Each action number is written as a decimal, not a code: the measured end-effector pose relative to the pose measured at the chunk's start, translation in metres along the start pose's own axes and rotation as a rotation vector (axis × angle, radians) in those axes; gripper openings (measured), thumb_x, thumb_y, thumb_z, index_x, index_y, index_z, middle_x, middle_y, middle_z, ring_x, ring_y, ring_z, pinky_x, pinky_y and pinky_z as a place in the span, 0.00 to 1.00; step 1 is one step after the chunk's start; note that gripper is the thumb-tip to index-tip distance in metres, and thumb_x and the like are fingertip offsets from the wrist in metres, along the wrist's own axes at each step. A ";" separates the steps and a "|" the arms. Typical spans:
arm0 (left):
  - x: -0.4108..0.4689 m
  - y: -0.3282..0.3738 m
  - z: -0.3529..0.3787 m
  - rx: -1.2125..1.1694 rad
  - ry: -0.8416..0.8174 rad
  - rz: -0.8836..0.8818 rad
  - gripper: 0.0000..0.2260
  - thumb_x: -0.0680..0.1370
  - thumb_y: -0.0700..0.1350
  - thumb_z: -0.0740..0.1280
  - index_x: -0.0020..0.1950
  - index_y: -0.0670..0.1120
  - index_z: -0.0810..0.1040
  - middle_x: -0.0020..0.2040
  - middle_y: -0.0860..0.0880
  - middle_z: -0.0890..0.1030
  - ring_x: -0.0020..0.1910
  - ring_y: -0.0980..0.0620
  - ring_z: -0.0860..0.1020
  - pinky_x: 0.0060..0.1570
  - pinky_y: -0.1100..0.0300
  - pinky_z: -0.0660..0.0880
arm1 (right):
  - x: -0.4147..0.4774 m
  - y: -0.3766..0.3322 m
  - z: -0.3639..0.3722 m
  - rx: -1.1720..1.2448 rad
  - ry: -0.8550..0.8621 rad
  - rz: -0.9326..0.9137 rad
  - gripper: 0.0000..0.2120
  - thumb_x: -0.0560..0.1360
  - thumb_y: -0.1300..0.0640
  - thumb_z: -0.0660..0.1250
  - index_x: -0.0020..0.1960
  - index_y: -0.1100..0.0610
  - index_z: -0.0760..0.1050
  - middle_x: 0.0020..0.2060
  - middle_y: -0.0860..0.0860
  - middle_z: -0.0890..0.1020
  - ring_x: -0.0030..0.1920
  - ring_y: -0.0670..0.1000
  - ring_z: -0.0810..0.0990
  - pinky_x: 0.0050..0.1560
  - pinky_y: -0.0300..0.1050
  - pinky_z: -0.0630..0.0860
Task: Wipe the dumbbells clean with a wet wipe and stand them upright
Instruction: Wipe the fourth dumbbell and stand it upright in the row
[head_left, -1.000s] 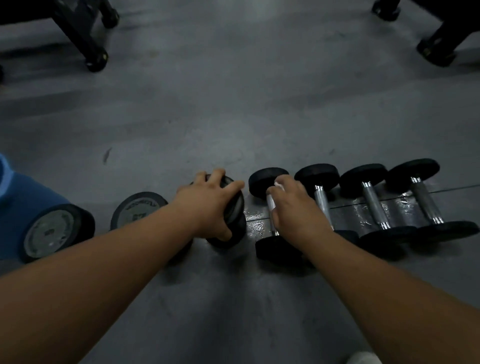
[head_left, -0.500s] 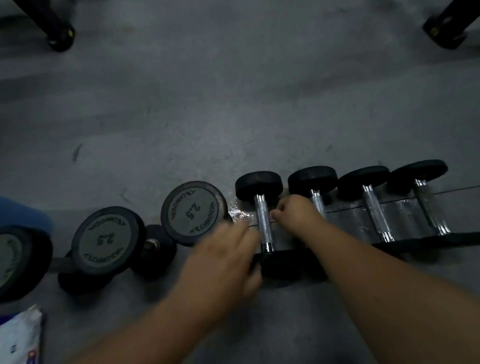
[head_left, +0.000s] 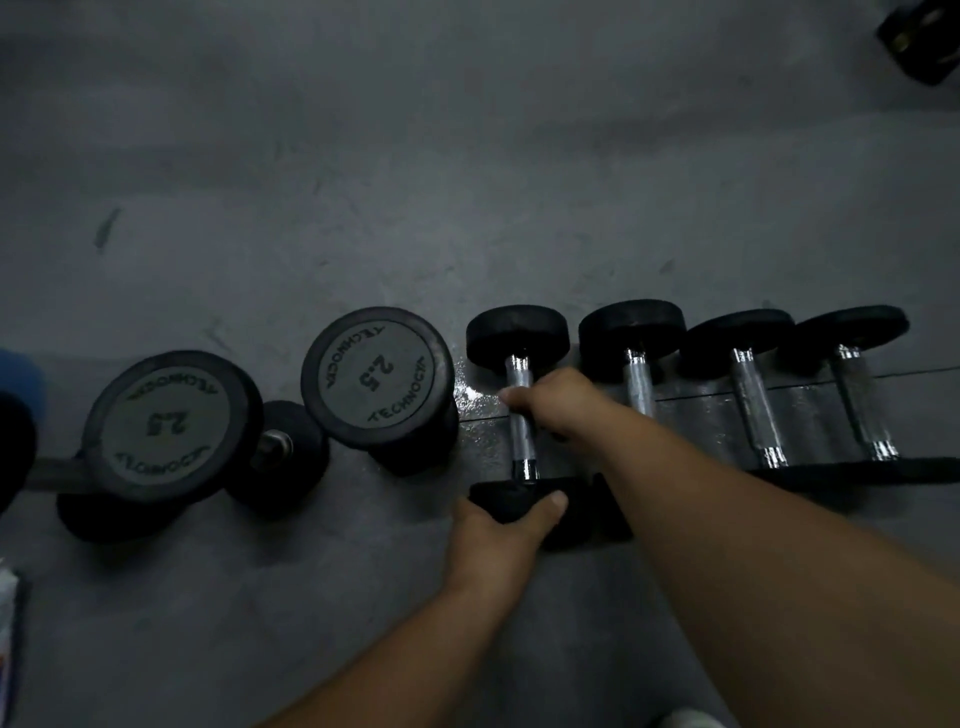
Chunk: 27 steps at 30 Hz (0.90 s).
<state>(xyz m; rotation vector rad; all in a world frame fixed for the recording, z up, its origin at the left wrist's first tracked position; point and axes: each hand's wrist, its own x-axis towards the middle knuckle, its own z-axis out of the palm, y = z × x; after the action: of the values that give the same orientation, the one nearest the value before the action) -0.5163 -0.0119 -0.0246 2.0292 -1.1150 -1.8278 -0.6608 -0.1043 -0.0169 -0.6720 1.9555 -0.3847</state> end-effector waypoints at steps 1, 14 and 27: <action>0.000 -0.004 -0.005 -0.003 -0.012 0.003 0.39 0.54 0.66 0.79 0.57 0.47 0.75 0.50 0.50 0.83 0.48 0.52 0.82 0.53 0.52 0.80 | -0.006 0.003 0.003 0.033 0.000 0.013 0.14 0.72 0.48 0.73 0.45 0.58 0.76 0.32 0.51 0.76 0.30 0.48 0.72 0.29 0.40 0.64; -0.076 -0.068 -0.215 0.657 -0.184 0.311 0.41 0.58 0.58 0.83 0.66 0.53 0.68 0.59 0.58 0.76 0.60 0.60 0.75 0.57 0.67 0.71 | -0.172 0.073 0.156 0.955 -0.026 0.365 0.09 0.79 0.57 0.67 0.41 0.57 0.72 0.27 0.52 0.71 0.25 0.47 0.67 0.21 0.36 0.61; -0.099 -0.164 -0.205 1.146 -0.293 0.605 0.59 0.64 0.65 0.77 0.80 0.54 0.39 0.81 0.52 0.40 0.78 0.50 0.56 0.72 0.54 0.64 | -0.242 0.143 0.179 1.023 -0.026 0.598 0.09 0.81 0.53 0.63 0.44 0.57 0.71 0.31 0.53 0.72 0.29 0.48 0.69 0.20 0.34 0.65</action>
<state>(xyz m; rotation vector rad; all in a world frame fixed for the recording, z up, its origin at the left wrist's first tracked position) -0.2584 0.0975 -0.0004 1.4119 -2.9245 -1.2408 -0.4580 0.1589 -0.0019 0.5439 1.5420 -0.8748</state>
